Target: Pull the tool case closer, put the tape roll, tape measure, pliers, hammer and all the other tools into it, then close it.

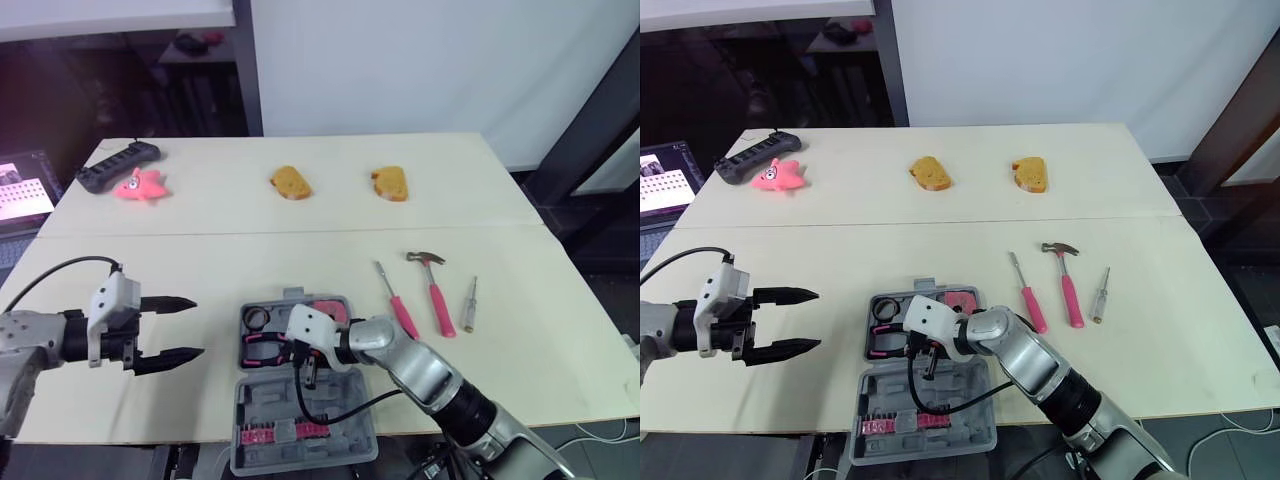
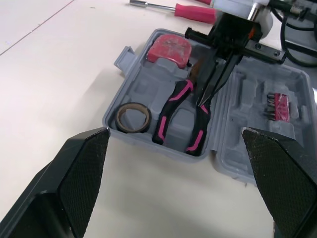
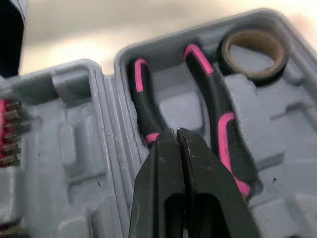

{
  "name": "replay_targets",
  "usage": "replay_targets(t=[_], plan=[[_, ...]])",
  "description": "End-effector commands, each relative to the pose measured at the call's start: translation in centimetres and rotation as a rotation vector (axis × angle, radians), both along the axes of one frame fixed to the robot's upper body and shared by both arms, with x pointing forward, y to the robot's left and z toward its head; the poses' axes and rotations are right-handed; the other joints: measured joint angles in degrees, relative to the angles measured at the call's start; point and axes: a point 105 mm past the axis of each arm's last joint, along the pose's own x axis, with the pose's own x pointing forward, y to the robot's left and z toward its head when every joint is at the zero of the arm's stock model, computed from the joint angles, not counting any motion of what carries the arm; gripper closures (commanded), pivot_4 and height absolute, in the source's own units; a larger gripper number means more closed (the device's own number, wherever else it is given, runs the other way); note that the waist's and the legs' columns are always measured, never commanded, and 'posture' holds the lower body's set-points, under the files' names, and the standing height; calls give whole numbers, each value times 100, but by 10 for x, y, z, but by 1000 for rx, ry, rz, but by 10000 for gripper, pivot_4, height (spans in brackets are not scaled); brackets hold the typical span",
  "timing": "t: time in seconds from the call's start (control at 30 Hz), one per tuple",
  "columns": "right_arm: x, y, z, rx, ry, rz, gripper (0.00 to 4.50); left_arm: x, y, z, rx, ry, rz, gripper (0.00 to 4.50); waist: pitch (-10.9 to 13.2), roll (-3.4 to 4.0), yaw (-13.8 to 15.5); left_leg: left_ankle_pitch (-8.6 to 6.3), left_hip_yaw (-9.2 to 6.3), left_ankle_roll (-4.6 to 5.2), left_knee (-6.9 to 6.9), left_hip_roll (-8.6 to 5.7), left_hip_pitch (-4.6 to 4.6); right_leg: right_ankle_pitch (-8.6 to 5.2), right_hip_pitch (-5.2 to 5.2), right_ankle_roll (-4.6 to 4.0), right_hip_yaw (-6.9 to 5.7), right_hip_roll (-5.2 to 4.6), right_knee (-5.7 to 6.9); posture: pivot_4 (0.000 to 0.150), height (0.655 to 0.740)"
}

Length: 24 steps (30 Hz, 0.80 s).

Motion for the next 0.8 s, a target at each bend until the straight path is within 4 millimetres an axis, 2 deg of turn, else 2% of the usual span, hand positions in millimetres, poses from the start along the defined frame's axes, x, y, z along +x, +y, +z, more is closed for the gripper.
replay_targets(t=[0.03,0.17,0.23,0.33,0.47,0.53,0.57,0.63,0.7,0.8], plan=[[-18,-54,-77,-346,216,-131,44190,-1,0,9,2,-30,-7,0,-30,10,0,0,0,0,0,0,3,0,3,0,0,0,-2,1500,7400],[-19,-55,-80,-372,214,-131,44190,-1,-1,9,3,-31,-7,0,-88,24,19,-4,2,5,-12,0,31,-7,27,1,0,-1,-9,1500,7400],[-16,-45,-72,-312,208,-126,44190,-1,0,9,3,-31,-6,0,-98,16,55,-5,7,4,-38,-1,81,-23,64,-7,3,-3,-18,1500,7400],[-6,-29,-45,-188,144,-98,44190,0,0,8,3,-31,-6,0,-103,11,115,-4,9,4,-67,0,93,-34,65,-26,6,-2,-30,1500,7400],[0,-8,23,94,-5,-5,44190,-1,-1,7,2,-24,-9,0,-88,11,143,-4,9,3,-71,0,73,-34,46,-25,6,-2,-31,1500,7400],[-2,-10,74,294,-87,9,44190,-1,2,5,6,-23,5,0,-60,7,143,-3,10,2,-70,-1,52,-32,28,-22,6,-3,-31,1500,7400],[-4,-18,95,371,-121,8,44190,-2,5,5,8,-24,16,0,-53,8,137,-2,10,1,-69,0,32,-29,10,-17,6,-3,-30,1500,7400],[-11,-30,116,439,-154,11,44190,-3,8,4,10,-26,32,0,-50,12,118,1,7,-2,-68,0,-11,-17,-34,2,5,-2,-24,1500,7400],[-17,-59,124,421,-167,-15,44190,-6,16,3,16,-21,59,0,-50,11,133,1,4,-3,-71,1,-14,-18,-43,1,3,1,-13,1500,7400],[-24,-111,117,341,-121,-103,44190,-14,28,-2,40,-4,93,0,-47,9,190,-3,2,4,-82,1,-20,-24,-43,-1,-5,-3,-25,1500,7400]])
